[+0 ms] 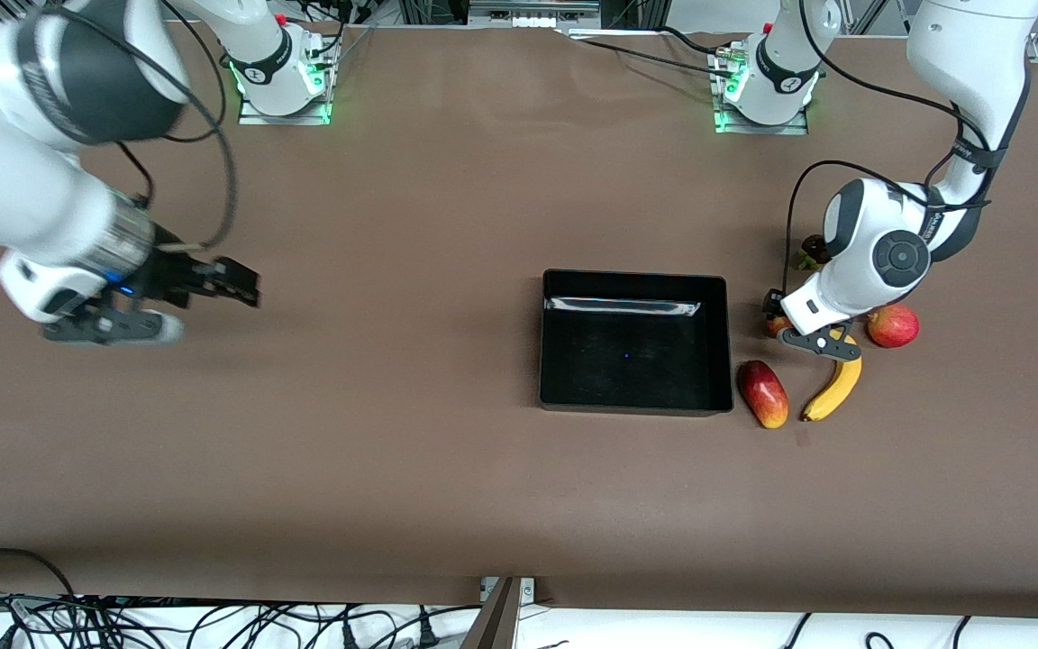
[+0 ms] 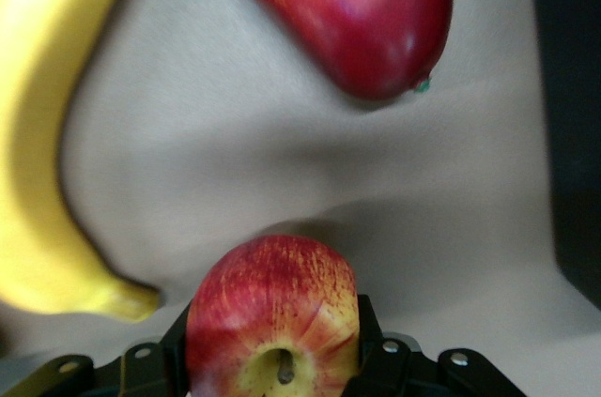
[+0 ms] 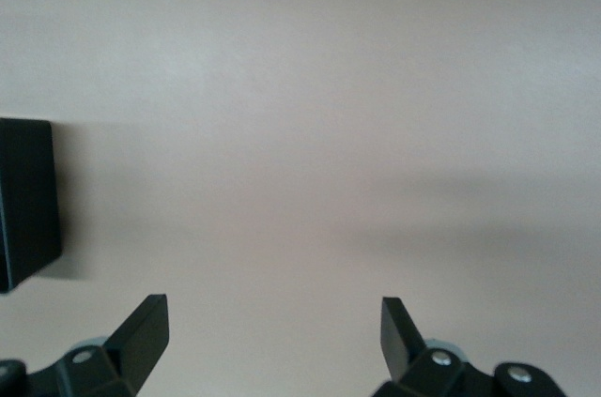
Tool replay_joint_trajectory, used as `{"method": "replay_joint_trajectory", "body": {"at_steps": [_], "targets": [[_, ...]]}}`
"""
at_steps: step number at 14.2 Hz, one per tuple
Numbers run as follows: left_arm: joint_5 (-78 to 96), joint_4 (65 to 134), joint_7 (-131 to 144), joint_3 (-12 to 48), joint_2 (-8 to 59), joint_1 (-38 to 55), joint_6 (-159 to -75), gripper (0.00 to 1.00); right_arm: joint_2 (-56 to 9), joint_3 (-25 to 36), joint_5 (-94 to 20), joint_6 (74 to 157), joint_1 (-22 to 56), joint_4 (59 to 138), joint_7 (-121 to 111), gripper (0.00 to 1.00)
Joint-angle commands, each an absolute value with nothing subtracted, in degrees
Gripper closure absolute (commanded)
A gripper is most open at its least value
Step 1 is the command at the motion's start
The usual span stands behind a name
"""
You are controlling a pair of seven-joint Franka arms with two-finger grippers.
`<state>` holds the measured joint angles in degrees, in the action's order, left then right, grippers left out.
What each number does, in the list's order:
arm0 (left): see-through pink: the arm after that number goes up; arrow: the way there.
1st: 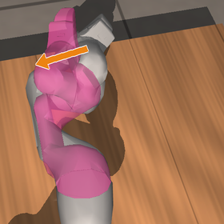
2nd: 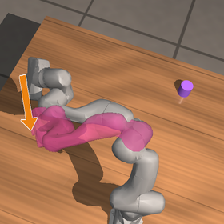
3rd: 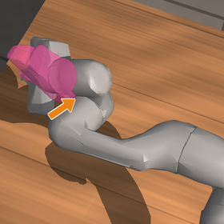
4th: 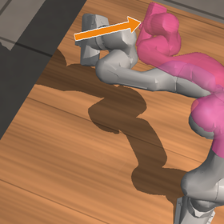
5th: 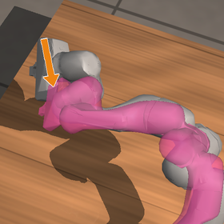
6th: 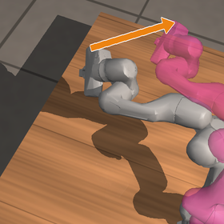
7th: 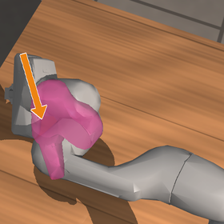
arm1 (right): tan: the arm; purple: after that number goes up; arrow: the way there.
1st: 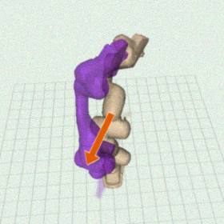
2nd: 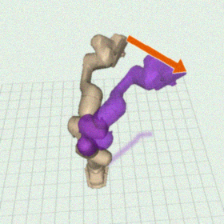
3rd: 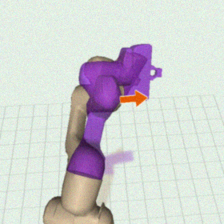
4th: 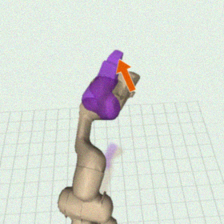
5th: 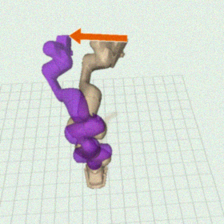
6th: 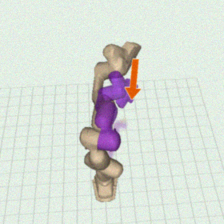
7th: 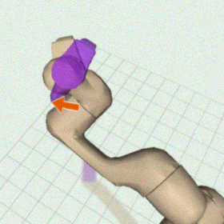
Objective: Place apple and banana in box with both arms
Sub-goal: 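Carry the small red apple over the box with the left gripper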
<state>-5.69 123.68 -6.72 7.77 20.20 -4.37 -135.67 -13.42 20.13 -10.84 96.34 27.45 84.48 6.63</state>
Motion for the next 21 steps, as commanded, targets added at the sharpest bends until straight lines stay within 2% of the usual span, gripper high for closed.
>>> {"method": "replay_joint_trajectory", "body": {"at_steps": [1, 2, 5, 8, 14, 16, 17, 18, 21], "targets": [[-5.5, 112.6, -6.5, 9.7, 17.3, -3.9, -117.7, 0.94, -6.0, 19.3, -10.6, 96.9, 24.9, 93.0, 3.0, 0.0], [-3.8, 109.4, -5.3, 11.1, 17.5, -3.9, -114.6, 0.93, -5.4, 17.9, -9.7, 96.9, 22.9, 93.3, 1.5, 0.0], [-1.2, 103.5, 4.8, 18.0, 18.7, -3.2, -112.3, 0.94, -4.2, 10.3, -7.7, 96.2, 14.0, 93.3, -1.1, 0.0], [-1.2, 102.9, 13.4, 20.7, 23.3, 0.5, -115.2, 0.93, -2.2, 2.9, -5.5, 95.7, 6.8, 94.6, -1.1, 0.0], [-2.3, 105.5, 13.7, 20.6, 32.3, 1.4, -127.3, 0.87, -1.8, 1.6, -2.0, 96.4, 6.4, 94.7, -0.6, 0.0], [-2.3, 106.3, 13.8, 20.5, 33.8, 1.3, -128.3, 0.74, -2.2, 1.7, -1.1, 97.4, 6.4, 94.6, -0.5, 0.0], [-2.3, 106.4, 14.2, 20.6, 33.9, 1.3, -128.3, 0.25, -2.2, 1.7, -0.4, 97.4, 6.3, 94.1, -0.4, 0.0], [-2.3, 106.3, 15.1, 20.6, 33.8, 1.3, -128.1, 0.0, -2.4, 1.7, -0.1, 97.0, 6.3, 93.4, -0.6, 0.0], [-2.2, 105.5, 15.6, 21.0, 31.6, 1.3, -126.6, 0.0, -2.5, 1.7, 1.6, 93.9, 6.3, 92.6, -0.9, 0.0]]}}
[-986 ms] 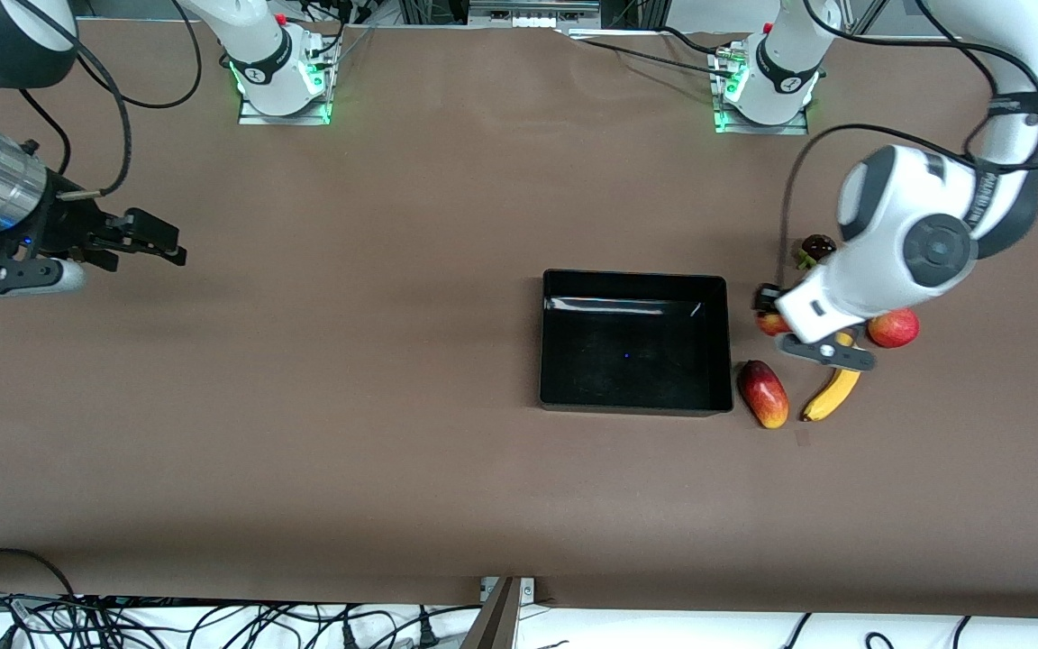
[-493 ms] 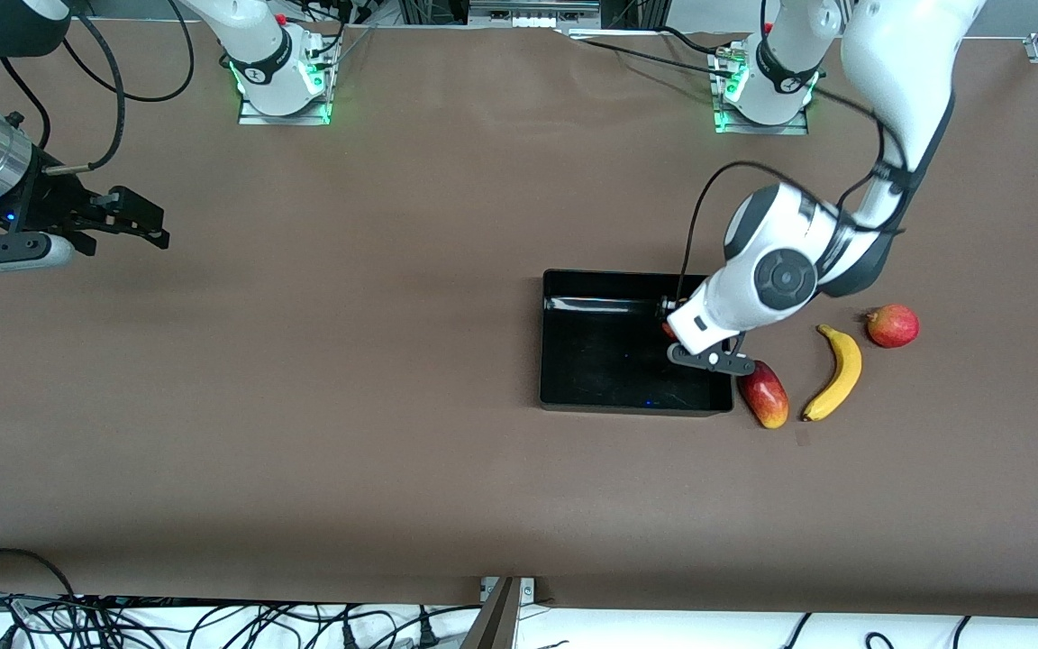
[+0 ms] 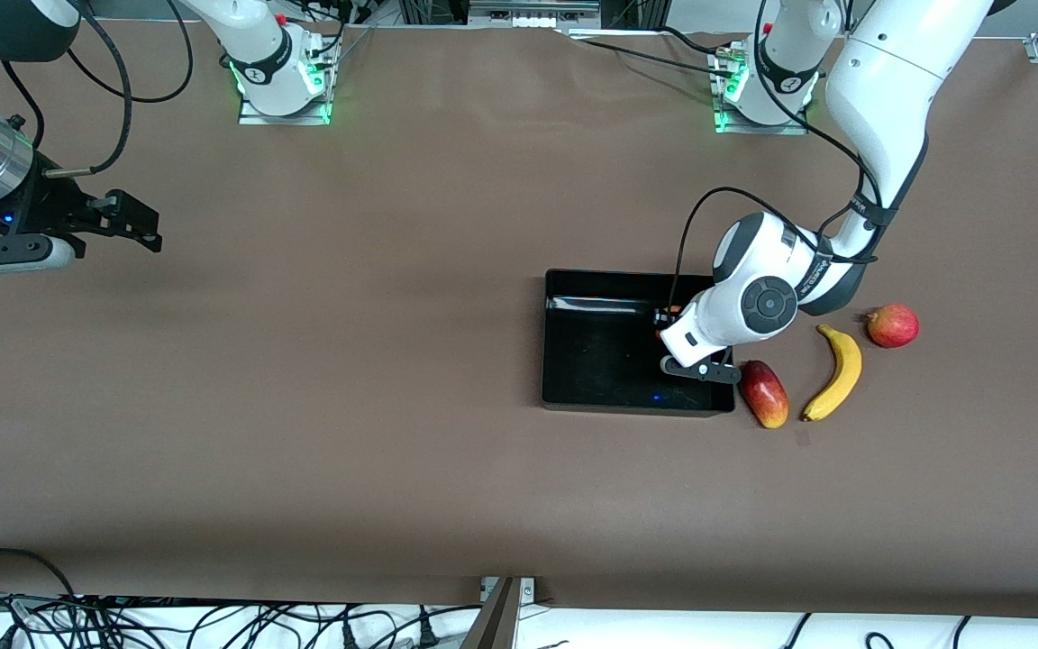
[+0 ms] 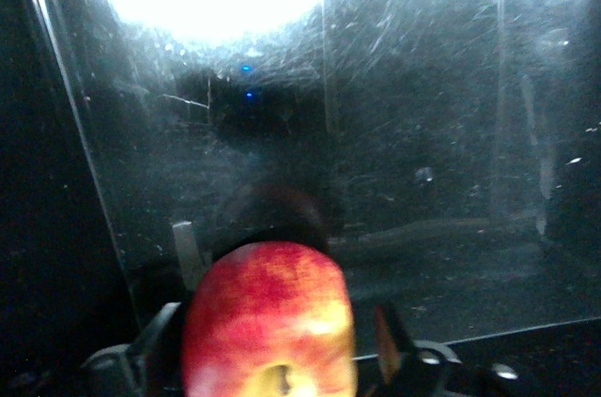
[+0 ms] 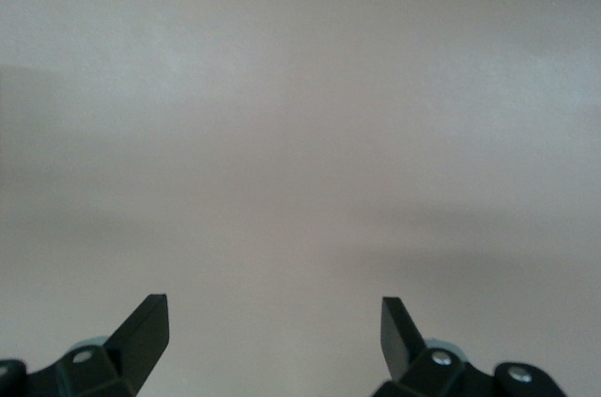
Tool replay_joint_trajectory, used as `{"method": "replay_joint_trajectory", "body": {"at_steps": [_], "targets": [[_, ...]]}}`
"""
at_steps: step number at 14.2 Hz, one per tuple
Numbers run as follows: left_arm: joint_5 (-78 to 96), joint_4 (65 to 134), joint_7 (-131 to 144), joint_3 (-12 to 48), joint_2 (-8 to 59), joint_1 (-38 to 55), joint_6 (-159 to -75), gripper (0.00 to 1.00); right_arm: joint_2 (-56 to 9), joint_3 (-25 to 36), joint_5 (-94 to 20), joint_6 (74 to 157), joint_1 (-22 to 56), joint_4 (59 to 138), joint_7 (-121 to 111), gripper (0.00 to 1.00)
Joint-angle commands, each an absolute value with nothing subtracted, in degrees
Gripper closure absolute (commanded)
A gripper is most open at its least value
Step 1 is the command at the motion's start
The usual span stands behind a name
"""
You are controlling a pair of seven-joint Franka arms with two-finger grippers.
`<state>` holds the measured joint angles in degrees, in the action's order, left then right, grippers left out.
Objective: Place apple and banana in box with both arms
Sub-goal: 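Lower the apple into the box and open the left gripper, then grasp the yellow banana with the left gripper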
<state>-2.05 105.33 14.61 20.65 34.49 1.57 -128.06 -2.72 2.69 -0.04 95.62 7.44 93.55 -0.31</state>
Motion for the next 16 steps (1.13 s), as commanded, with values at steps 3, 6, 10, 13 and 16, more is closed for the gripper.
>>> {"method": "replay_joint_trajectory", "body": {"at_steps": [3, 6, 10, 13, 16], "targets": [[-2.2, 98.6, 15.2, 20.8, 28.7, 0.5, -116.0, 0.0, -2.7, 1.8, 1.2, 93.8, 6.2, 92.6, -0.4, 0.0], [-4.7, 89.2, 13.9, 18.4, 29.2, -1.0, -104.2, 0.0, -2.7, 1.7, 1.1, 94.5, 6.4, 92.4, -0.1, 0.0], [-15.8, 89.6, -4.6, 17.8, 33.1, -6.4, -108.2, 0.0, -3.2, 2.0, 1.2, 94.4, 6.0, 92.4, -0.1, 0.0], [-18.8, 90.0, -19.4, 17.8, 38.0, -11.9, -115.8, 0.0, -3.3, 2.0, 1.1, 94.5, 5.9, 92.4, -0.1, 0.0], [-23.9, 92.6, -25.7, 17.8, 39.7, -15.8, -123.2, 0.0, -3.3, 2.0, 1.0, 94.6, 5.9, 92.4, -0.1, 0.0]]}}
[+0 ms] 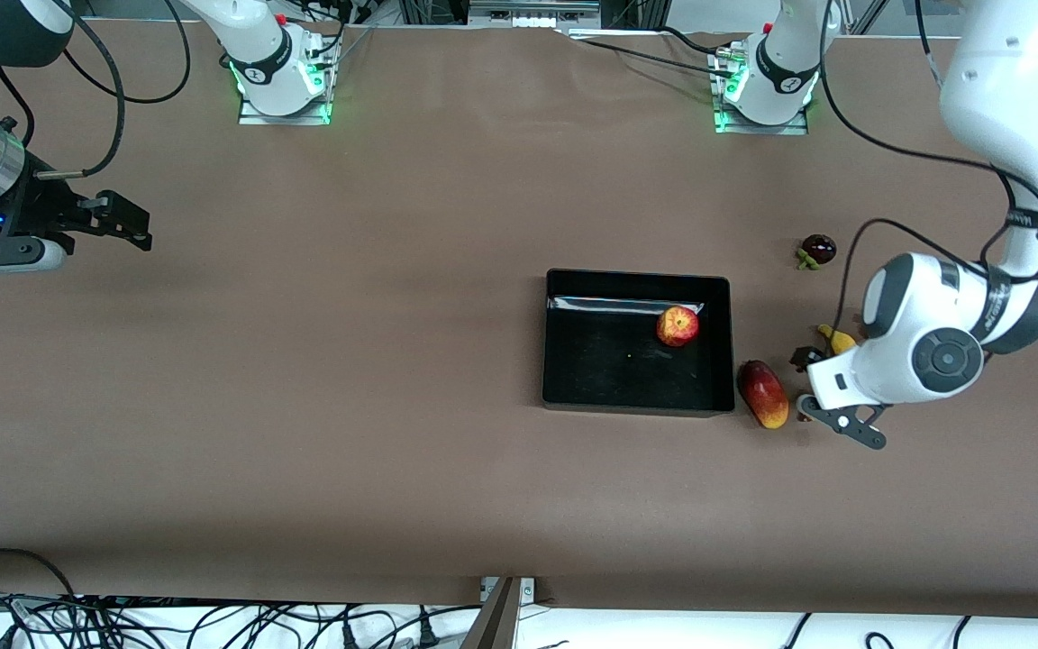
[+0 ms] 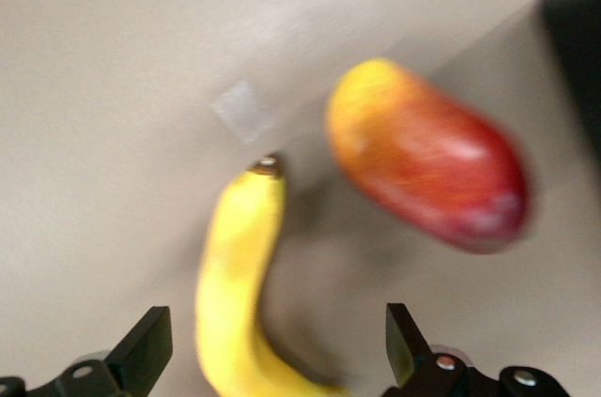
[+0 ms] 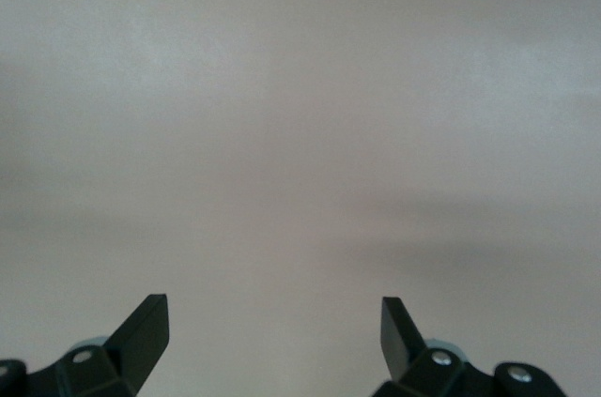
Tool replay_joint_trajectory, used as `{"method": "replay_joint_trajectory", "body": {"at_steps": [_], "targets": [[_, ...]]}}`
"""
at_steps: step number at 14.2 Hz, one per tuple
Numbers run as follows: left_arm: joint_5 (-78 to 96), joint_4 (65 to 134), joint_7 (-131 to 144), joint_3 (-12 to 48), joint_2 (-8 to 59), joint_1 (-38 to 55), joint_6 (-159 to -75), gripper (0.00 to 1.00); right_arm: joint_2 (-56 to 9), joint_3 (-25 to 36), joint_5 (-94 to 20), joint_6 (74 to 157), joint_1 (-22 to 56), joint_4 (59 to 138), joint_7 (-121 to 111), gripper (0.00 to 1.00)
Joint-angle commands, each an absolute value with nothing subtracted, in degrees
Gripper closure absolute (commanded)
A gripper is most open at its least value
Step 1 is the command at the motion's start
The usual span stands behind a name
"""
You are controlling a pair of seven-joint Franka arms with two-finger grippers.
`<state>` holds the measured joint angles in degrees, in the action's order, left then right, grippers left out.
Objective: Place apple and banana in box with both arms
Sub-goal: 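Grasp the yellow banana with the left gripper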
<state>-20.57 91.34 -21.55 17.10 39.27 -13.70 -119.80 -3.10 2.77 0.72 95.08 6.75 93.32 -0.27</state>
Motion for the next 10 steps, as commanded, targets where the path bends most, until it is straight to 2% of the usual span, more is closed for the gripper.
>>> {"method": "replay_joint_trajectory", "body": {"at_steps": [1, 2, 3, 4, 5, 7, 8, 10], "targets": [[-24.2, 94.0, -26.5, 17.8, 39.7, -16.8, -125.0, 0.0, -3.3, 2.0, 1.0, 94.6, 6.0, 92.4, -0.1, 0.0], [-24.3, 96.0, -26.6, 17.8, 39.7, -17.7, -127.0, 0.0, -3.3, 2.0, 0.9, 94.6, 6.0, 92.4, -0.1, 0.0], [-24.3, 98.1, -26.6, 17.8, 39.7, -18.6, -128.7, 0.15, -3.3, 2.0, 0.9, 94.7, 6.0, 92.4, -0.1, 0.0], [-24.3, 99.6, -26.8, 17.8, 39.8, -18.7, -129.7, 0.43, -3.3, 2.0, 0.9, 94.6, 5.9, 92.4, -0.1, 0.0], [-24.3, 100.3, -26.8, 17.8, 39.7, -18.7, -129.9, 0.67, -3.3, 2.0, 0.9, 94.6, 5.9, 92.4, -0.1, 0.0], [-24.3, 100.0, -27.0, 17.8, 39.4, -18.7, -129.4, 0.91, -3.3, 2.1, 0.9, 94.6, 5.9, 92.4, -0.1, 0.0], [-24.2, 99.8, -27.1, 17.8, 39.1, -18.7, -129.3, 1.0, -3.3, 2.1, 0.9, 94.6, 5.9, 92.4, -0.1, 0.0], [-24.2, 99.1, -26.7, 18.2, 37.7, -18.7, -128.8, 1.0, -3.3, 2.1, 0.9, 94.6, 5.9, 92.4, -0.1, 0.0]]}}
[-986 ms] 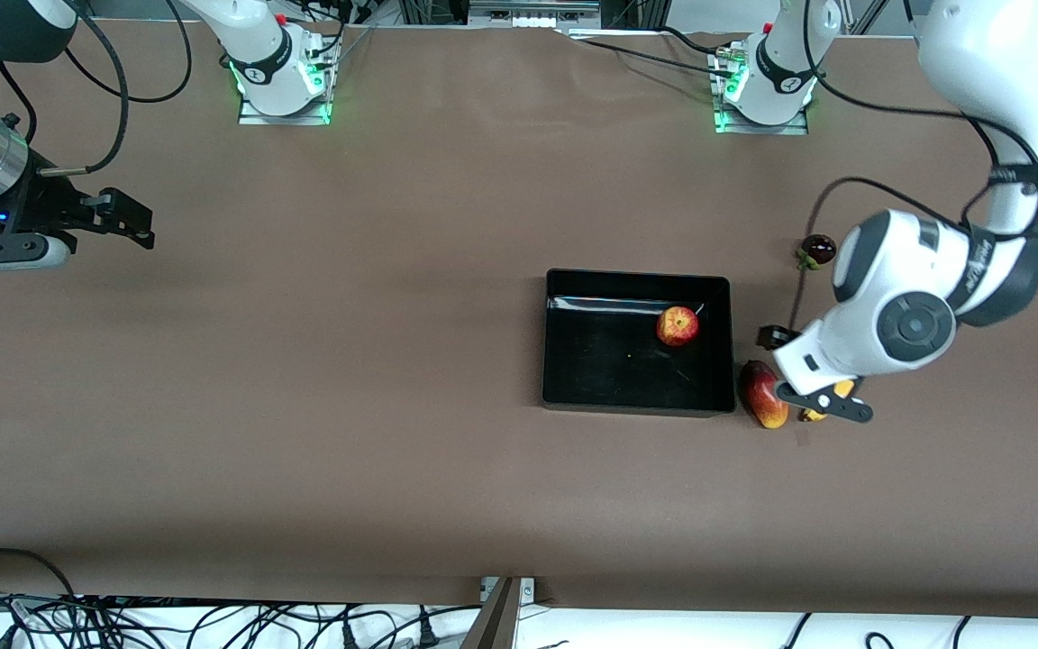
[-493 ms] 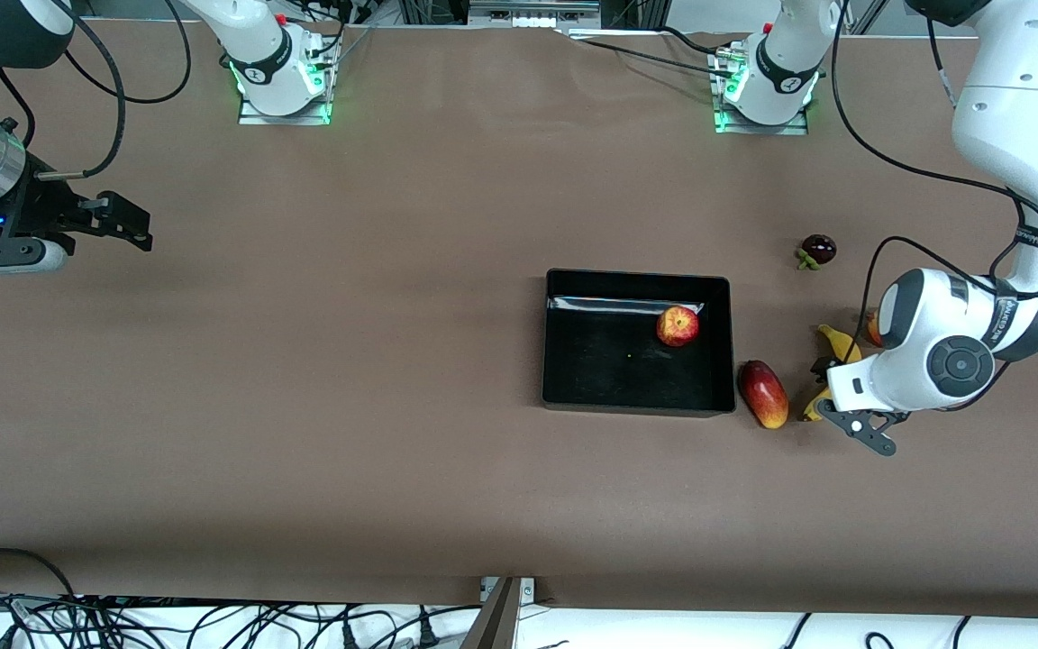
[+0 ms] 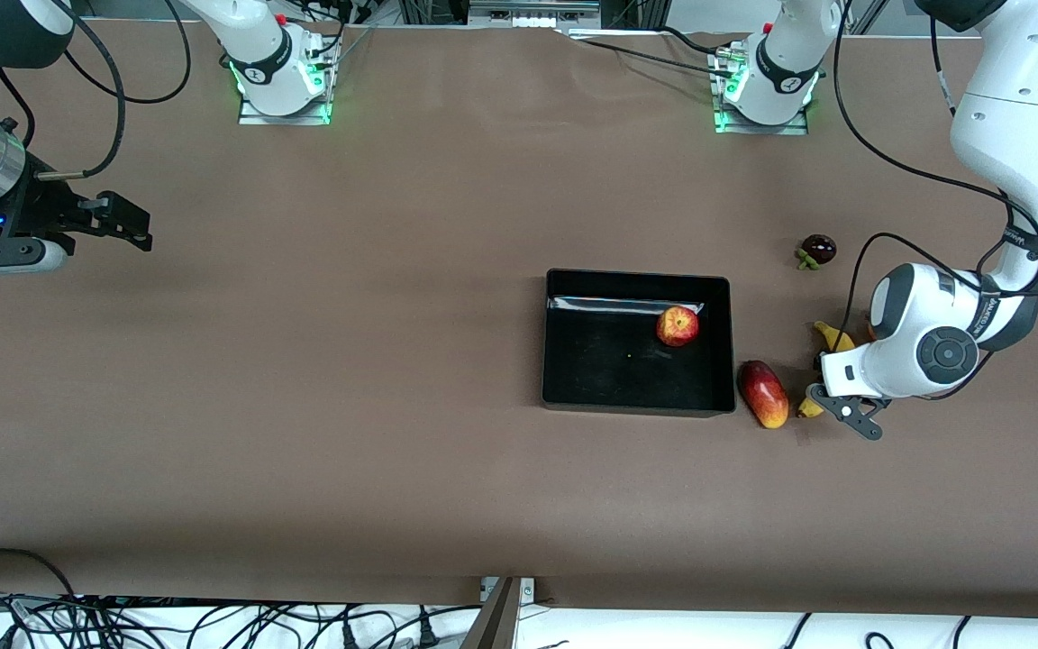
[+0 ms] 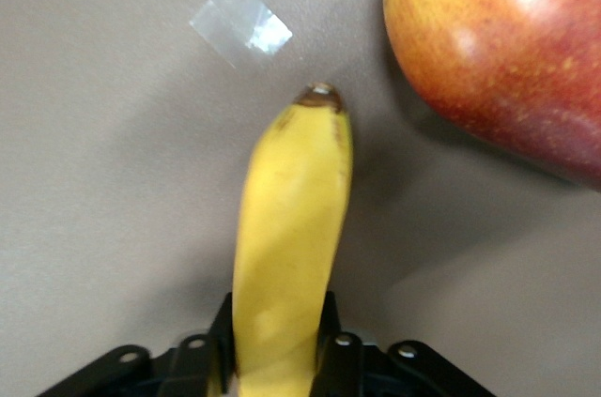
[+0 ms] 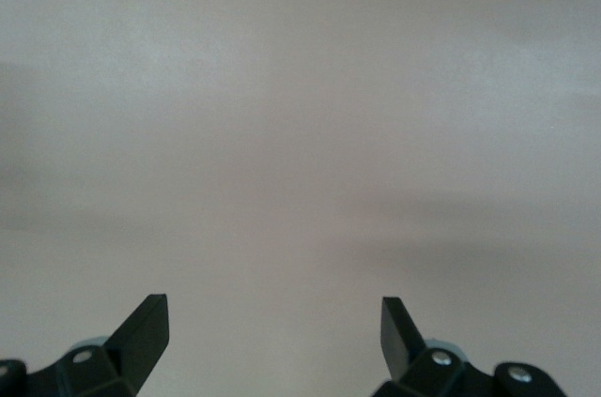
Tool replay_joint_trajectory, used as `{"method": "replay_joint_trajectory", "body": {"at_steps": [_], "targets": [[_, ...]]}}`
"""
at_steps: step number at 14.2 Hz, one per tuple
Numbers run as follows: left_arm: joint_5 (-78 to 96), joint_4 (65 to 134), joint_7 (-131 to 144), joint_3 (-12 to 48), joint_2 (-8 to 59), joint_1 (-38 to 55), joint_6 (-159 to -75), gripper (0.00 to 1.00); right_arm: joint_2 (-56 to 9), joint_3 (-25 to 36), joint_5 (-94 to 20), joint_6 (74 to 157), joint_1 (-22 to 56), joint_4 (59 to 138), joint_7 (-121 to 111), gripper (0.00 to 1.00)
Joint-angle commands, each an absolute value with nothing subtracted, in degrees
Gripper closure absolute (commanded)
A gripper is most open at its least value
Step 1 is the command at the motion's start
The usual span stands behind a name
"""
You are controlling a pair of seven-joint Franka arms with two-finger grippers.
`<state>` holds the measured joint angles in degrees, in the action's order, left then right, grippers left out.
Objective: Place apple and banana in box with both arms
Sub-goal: 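Carry the banana into the box and open the left gripper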
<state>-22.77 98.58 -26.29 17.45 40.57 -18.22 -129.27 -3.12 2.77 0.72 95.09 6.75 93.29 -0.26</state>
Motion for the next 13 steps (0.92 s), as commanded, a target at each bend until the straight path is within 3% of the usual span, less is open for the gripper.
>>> {"method": "replay_joint_trajectory", "body": {"at_steps": [1, 6, 13], "targets": [[-23.7, 98.5, -26.5, 18.5, 36.2, -18.4, -126.3, 1.0, -3.3, 2.1, 0.9, 94.6, 5.9, 92.4, -0.1, 0.0], [-16.3, 85.0, -16.8, 25.8, 34.2, -16.4, -103.7, 1.0, -3.3, 2.1, 0.9, 94.6, 5.8, 92.4, -0.1, 0.0], [-5.9, 83.9, 12.0, 26.0, 37.2, -0.5, -106.5, 1.0, -3.3, 2.1, 0.9, 94.6, 5.7, 92.4, -0.1, 0.0]]}}
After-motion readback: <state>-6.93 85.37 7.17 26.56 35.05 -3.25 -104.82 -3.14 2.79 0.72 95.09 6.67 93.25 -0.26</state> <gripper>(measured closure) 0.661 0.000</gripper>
